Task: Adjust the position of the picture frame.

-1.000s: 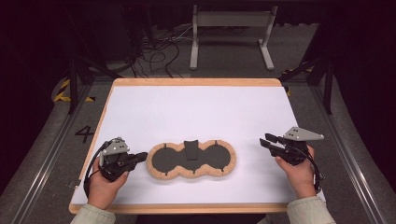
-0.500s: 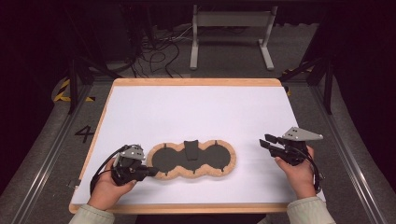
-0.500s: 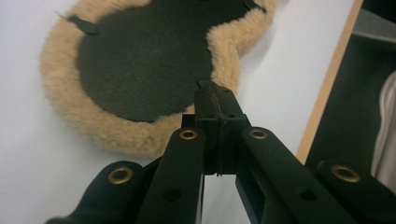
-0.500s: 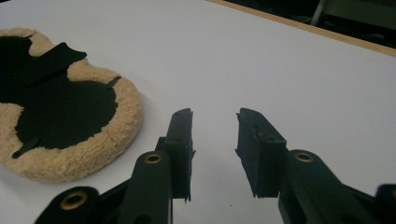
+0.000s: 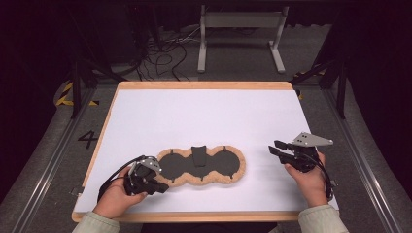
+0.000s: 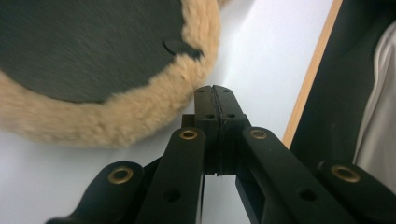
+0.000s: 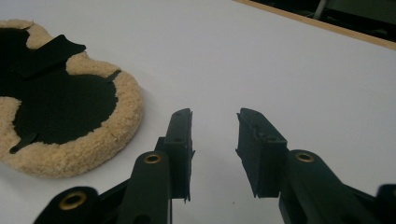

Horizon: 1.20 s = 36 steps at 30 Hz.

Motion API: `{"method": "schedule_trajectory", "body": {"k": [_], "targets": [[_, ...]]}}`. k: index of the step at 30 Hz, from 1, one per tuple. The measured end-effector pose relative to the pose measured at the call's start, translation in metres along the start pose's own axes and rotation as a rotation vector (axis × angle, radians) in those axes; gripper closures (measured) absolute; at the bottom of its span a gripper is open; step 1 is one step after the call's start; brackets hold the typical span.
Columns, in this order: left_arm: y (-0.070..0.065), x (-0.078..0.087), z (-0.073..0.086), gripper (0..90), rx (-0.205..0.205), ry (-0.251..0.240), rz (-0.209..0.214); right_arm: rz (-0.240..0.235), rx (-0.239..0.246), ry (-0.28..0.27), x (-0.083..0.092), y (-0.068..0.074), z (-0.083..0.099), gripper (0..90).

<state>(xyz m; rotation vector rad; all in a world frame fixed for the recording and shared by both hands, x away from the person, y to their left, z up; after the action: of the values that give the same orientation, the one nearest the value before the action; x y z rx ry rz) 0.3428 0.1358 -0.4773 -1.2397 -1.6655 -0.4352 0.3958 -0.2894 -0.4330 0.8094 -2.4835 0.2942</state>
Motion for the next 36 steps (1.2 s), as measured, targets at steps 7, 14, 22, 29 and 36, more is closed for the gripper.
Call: {"method": "schedule_trajectory", "body": {"k": [7, 14, 22, 29, 36], "targets": [[0.006, -0.002, -0.002, 90.0, 0.021, -0.005, -0.028, -0.006, 0.012, 0.009, -0.002, 0.005, -0.001, 65.1], [0.024, -0.004, -0.012, 90.0, 0.116, -0.070, -0.123, -0.016, 0.012, 0.017, -0.003, 0.010, 0.000, 65.1], [0.051, -0.011, -0.034, 90.0, 0.197, -0.160, -0.256, -0.012, 0.008, 0.041, -0.004, 0.015, 0.004, 65.9], [0.066, -0.020, -0.050, 90.0, 0.262, -0.238, -0.332, -0.020, 0.002, 0.071, -0.011, 0.018, 0.005, 70.9], [0.066, -0.013, -0.047, 84.9, 0.263, -0.271, -0.315, -0.029, -0.004, 0.118, -0.022, 0.019, 0.001, 83.3]]}}
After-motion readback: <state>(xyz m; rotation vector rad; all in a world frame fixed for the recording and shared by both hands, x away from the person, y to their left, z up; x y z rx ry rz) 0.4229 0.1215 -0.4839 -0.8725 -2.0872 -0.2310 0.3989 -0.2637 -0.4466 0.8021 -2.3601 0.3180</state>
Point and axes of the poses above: each handheld gripper's, and its own axes: x roughly backward along the jaws, z roughly out of its underside, y roughly to its left, the point moved 5 cm from there along -x, roughly forward along the jaws, and after that the axes turned 1 degree about z, right-handed, at the moved point
